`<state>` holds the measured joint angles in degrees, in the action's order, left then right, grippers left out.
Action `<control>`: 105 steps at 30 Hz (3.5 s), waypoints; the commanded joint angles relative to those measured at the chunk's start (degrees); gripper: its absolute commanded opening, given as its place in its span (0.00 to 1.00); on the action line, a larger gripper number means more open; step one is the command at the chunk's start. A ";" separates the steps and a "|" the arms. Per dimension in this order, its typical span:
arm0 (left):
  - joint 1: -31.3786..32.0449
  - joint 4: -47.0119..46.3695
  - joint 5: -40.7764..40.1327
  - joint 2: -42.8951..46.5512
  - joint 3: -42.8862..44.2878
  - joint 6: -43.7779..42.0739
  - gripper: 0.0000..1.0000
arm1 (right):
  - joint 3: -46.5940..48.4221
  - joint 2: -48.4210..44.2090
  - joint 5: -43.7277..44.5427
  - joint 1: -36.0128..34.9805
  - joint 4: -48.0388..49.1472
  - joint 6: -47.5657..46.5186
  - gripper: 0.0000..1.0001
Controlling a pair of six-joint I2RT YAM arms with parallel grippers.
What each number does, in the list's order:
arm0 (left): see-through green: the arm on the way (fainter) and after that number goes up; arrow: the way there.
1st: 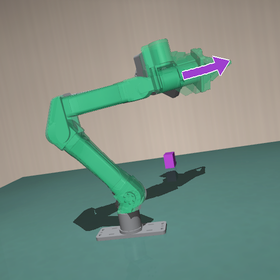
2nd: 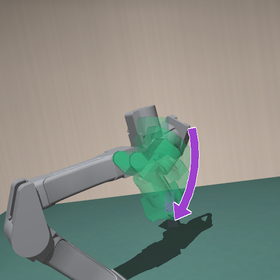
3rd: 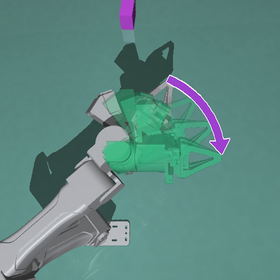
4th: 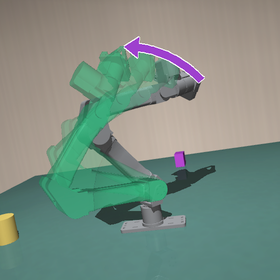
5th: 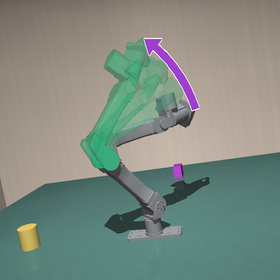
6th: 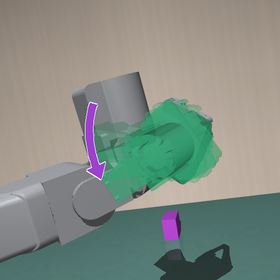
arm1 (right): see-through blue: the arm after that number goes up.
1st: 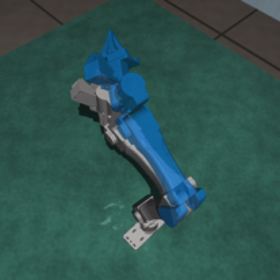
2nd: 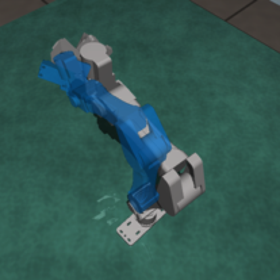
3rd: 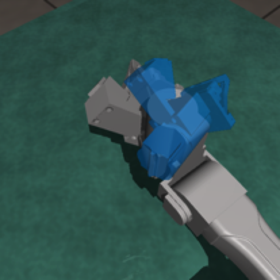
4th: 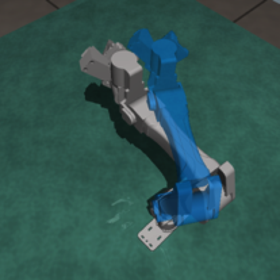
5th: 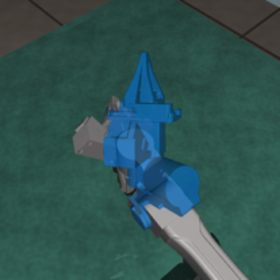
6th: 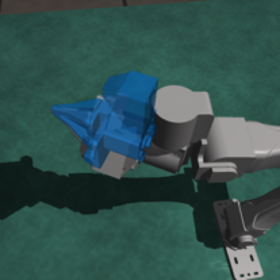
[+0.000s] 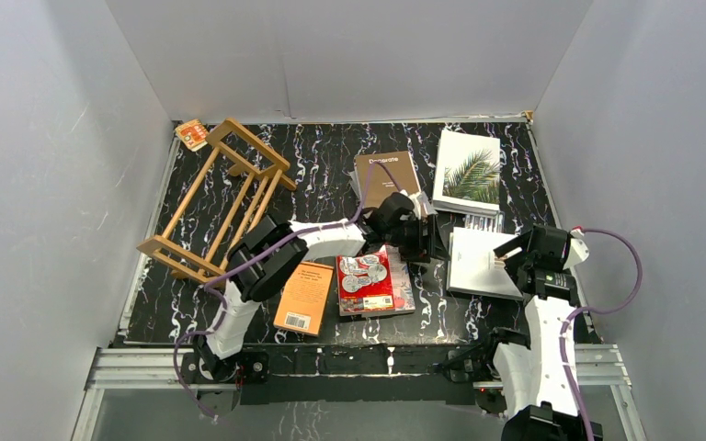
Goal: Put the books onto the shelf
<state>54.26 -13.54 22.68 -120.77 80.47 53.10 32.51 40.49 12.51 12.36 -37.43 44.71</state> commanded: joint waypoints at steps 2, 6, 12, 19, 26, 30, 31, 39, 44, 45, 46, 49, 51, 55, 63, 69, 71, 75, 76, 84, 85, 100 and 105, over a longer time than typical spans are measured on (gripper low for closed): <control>1.50 -4.17 -1.43 -1.43 2.82 1.09 0.60 | -1.62 -2.26 -2.69 0.30 1.23 -0.33 0.81; 1.87 -4.39 -0.86 -2.80 3.86 0.97 0.54 | -1.93 -2.44 -4.48 0.30 1.96 -0.33 0.70; 2.43 -8.15 -0.04 -2.42 1.96 2.14 0.60 | -2.83 -1.36 -6.00 0.30 2.70 0.15 0.68; 2.49 -6.78 -0.04 -4.32 4.56 1.75 0.49 | -4.50 0.80 -7.31 0.32 3.89 1.06 0.68; 2.54 -6.23 1.00 -6.22 6.47 1.17 0.37 | -5.64 0.99 -7.58 0.30 4.47 1.27 0.68; 2.60 -4.75 1.71 -7.53 8.30 0.98 0.31 | -6.21 1.21 -7.73 0.30 4.69 1.36 0.68; 2.52 -3.82 1.72 -7.90 8.81 0.89 0.30 | -6.31 1.25 -7.76 0.31 4.73 1.35 0.69; 2.49 0.27 0.30 -8.08 10.18 -0.81 0.11 | -6.42 1.35 -8.20 0.30 5.00 1.39 0.70; 1.31 2.05 0.90 -6.93 11.76 -1.91 0.00 | -6.14 -0.30 -11.00 0.29 5.65 0.87 0.74; 0.84 1.72 1.43 -6.75 11.63 -1.54 0.00 | -6.14 -0.77 -11.81 0.30 5.57 0.72 0.75; 0.28 1.15 1.99 -6.49 11.23 -0.85 0.00 | -6.07 -1.30 -12.12 0.31 5.45 0.43 0.75; -1.33 -1.23 4.27 -5.90 9.92 1.61 0.00 | -5.39 -2.28 -14.03 0.31 4.23 -0.28 0.78; -2.42 -2.74 5.96 -5.59 9.46 4.03 0.00 | -4.47 -2.65 -14.18 0.30 3.24 -0.62 0.79; -4.51 -6.20 8.67 -4.98 8.66 8.98 0.00 | -2.36 -3.43 -15.14 0.30 1.54 -0.48 0.82; -8.36 -10.79 11.52 -5.79 10.15 16.92 0.00 | -2.17 -2.83 -23.69 0.30 -1.79 3.90 0.97; -8.95 -13.55 12.59 -7.40 10.48 21.13 0.00 | -8.08 -3.58 -30.45 0.30 5.78 11.70 0.99; -9.02 -14.24 12.74 -7.70 10.53 22.16 0.00 | -10.88 -3.99 -30.99 0.30 9.64 15.00 0.99; -9.08 -14.35 12.94 -7.90 10.63 23.16 0.00 | -17.28 -4.68 -31.72 0.42 20.58 18.70 0.99; -9.20 -14.11 12.95 -7.98 10.63 23.11 0.00 | -18.15 -4.83 -32.25 0.61 23.01 19.15 0.99; -10.03 -13.62 12.90 -8.58 9.84 22.92 0.00 | -13.05 -4.96 -37.01 0.91 27.65 13.60 0.99; -10.11 -13.60 12.80 -8.68 9.80 23.00 0.00 | -12.01 -5.05 -37.18 0.91 26.83 12.41 0.99; -10.49 -13.86 13.44 -9.57 9.94 25.04 0.00 | -20.36 -4.28 -32.28 2.80 34.46 25.13 0.99; -10.49 -14.71 13.92 -10.16 9.85 26.13 0.00 | -20.66 -3.62 -30.55 4.66 36.72 23.95 0.99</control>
<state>44.03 -26.55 33.93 -130.13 89.47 77.43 11.44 36.71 -19.84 15.46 -7.49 68.05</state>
